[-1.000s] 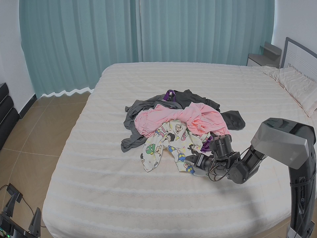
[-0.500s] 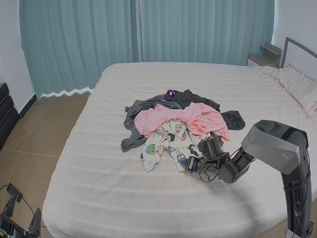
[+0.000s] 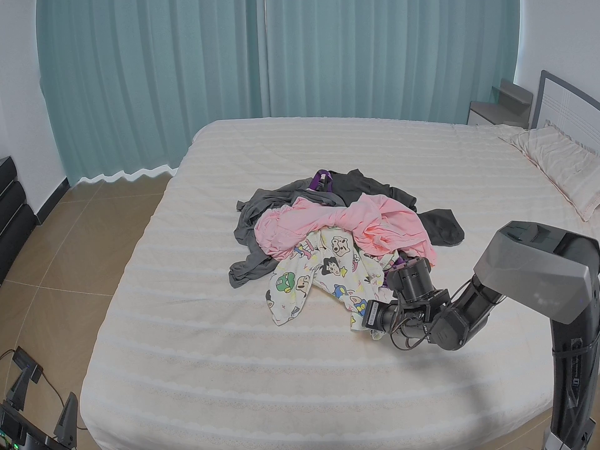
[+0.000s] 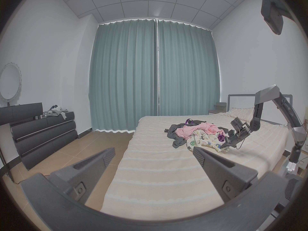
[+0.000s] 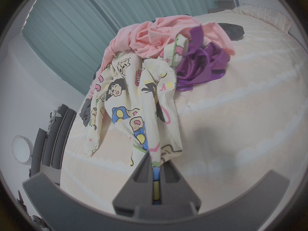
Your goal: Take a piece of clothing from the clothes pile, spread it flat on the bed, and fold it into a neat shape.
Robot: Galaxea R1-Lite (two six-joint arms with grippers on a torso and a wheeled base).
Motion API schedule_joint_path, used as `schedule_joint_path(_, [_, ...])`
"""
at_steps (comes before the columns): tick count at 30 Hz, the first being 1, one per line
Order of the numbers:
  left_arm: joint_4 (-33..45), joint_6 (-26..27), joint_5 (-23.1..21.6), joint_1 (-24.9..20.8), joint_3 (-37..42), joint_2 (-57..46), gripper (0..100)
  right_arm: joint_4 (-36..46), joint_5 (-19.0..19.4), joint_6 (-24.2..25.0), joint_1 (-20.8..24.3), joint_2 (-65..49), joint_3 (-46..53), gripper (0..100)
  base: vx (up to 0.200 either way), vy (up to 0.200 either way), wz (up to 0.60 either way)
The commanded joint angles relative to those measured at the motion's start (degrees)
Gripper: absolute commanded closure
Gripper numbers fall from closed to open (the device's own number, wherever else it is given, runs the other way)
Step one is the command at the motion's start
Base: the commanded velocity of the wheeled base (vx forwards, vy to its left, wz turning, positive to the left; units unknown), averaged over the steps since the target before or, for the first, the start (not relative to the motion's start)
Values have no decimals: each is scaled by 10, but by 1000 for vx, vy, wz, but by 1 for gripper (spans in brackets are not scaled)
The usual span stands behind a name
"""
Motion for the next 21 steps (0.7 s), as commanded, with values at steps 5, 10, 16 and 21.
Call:
schedule_joint_path(5, [0, 2, 1, 0, 10, -10, 0, -8, 1, 3, 3, -92, 85, 100, 0, 0, 0])
schedule_joint_path(10, [0, 5, 1, 0, 10, -10, 0, -75, 9, 4, 9, -194, 209, 100, 0, 0, 0])
schedule_joint_path(16, [-2, 4, 1, 0, 10, -10, 0, -172, 11, 1, 36, -278, 325, 100, 0, 0, 0])
schedule_joint_path(21, [-4, 10, -1, 0, 10, -10, 0, -256, 10, -1, 77, -366, 408, 100, 0, 0, 0])
